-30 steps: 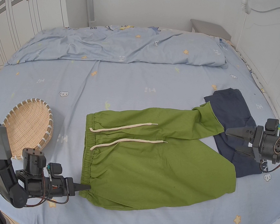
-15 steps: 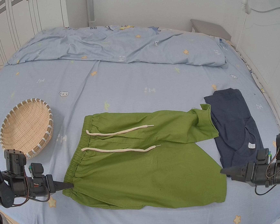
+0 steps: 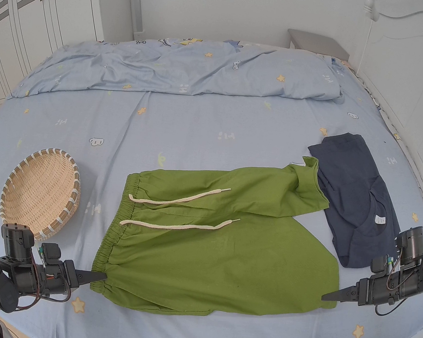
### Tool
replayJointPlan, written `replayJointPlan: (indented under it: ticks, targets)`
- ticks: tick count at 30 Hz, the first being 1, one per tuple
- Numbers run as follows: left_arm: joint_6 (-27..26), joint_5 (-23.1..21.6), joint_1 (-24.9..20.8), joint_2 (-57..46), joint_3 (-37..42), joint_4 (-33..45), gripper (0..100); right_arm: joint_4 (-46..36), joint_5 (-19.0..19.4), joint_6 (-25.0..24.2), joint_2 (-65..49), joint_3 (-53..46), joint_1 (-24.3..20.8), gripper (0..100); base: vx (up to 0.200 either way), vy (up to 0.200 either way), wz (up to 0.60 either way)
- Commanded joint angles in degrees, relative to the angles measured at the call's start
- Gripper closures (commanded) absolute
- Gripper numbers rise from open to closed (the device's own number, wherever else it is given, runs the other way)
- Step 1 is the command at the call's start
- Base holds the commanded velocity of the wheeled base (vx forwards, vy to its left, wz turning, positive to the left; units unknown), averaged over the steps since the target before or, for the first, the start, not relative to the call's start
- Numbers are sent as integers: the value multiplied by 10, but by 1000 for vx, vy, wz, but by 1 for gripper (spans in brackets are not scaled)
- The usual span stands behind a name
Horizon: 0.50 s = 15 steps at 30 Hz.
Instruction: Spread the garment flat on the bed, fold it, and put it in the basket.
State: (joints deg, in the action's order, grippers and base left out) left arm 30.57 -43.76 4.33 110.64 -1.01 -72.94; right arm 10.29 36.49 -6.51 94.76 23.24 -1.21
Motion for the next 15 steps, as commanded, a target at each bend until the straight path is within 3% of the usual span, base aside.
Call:
replayJointPlan:
  ticks: [1,5,10,15]
  targets:
    - [0,0,1,-1,10,-1,100,2,1,3,46,-4,-1,0,0,0,0]
    - [0,0,1,-3,10,-1,100,3,3,3,54,-3,-1,0,0,0,0]
    - [0,0,1,-4,10,0,100,14,62,2,68,-1,2,0,0,0,0]
    - [0,0,1,-3,10,0,100,54,73,2,101,-2,2,0,0,0,0]
